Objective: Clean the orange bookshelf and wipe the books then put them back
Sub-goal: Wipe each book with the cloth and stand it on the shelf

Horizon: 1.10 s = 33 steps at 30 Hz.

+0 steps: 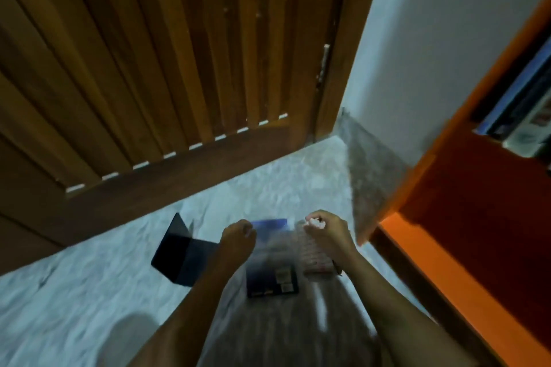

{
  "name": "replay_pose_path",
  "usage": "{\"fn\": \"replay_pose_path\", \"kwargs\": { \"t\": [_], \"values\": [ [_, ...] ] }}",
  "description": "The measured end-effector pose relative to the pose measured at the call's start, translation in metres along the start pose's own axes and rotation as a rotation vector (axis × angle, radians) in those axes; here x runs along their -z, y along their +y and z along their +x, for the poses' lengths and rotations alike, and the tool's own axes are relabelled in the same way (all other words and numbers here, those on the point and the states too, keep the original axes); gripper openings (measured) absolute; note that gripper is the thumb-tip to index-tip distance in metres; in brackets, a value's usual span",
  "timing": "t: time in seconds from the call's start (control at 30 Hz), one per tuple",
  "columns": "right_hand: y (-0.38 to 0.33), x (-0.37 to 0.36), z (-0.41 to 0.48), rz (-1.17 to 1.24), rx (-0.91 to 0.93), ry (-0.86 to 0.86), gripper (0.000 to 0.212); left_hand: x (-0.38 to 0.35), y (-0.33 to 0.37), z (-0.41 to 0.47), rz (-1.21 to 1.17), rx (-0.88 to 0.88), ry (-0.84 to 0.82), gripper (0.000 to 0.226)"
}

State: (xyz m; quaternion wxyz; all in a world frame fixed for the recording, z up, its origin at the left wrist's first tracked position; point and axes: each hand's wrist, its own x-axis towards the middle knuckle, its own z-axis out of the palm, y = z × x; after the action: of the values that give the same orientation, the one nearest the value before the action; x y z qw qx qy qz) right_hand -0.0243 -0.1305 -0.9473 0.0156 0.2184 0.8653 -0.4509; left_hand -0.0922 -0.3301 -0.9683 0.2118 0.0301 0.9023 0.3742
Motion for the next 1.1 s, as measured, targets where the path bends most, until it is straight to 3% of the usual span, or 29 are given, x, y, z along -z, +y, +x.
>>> {"fn": "replay_pose_path", "kwargs": {
  "t": [0.13, 0.23, 0.3, 0.4, 0.5, 0.73, 0.93, 1.1],
  "values": [
    [0.044, -0.046, 0.021, -0.1, -0.099, -0.122, 0.016, -0.036, -0.052, 0.017, -0.064, 0.141, -0.037, 0.026],
    [0.07, -0.074, 0.035, -0.108, -0.191, -0.204, 0.023, -0.056, -0.078, 0.025, -0.097, 0.215, -0.053, 0.016],
    [0.08, -0.088, 0.04, -0.078, -0.264, -0.216, 0.027, -0.066, -0.088, 0.03, -0.088, 0.235, -0.062, 0.01],
    [0.098, -0.106, 0.045, -0.065, -0.329, -0.203, 0.035, -0.078, -0.1, 0.037, -0.049, 0.247, -0.068, 0.02],
    [0.105, -0.117, 0.047, 0.001, -0.354, -0.205, 0.036, -0.084, -0.106, 0.04, -0.06, 0.228, -0.075, 0.008],
    [0.113, -0.125, 0.053, 0.319, -0.466, -0.187, 0.034, -0.087, -0.111, 0.04, -0.27, 0.251, -0.069, 0.015],
    [0.1, -0.125, 0.045, 0.33, -0.428, -0.233, 0.018, -0.086, -0.112, 0.034, -0.369, 0.298, -0.095, 0.02],
    [0.069, -0.102, 0.037, 0.28, -0.222, -0.223, 0.025, -0.079, -0.091, 0.024, -0.382, 0.247, -0.124, 0.009]
  ]
}}
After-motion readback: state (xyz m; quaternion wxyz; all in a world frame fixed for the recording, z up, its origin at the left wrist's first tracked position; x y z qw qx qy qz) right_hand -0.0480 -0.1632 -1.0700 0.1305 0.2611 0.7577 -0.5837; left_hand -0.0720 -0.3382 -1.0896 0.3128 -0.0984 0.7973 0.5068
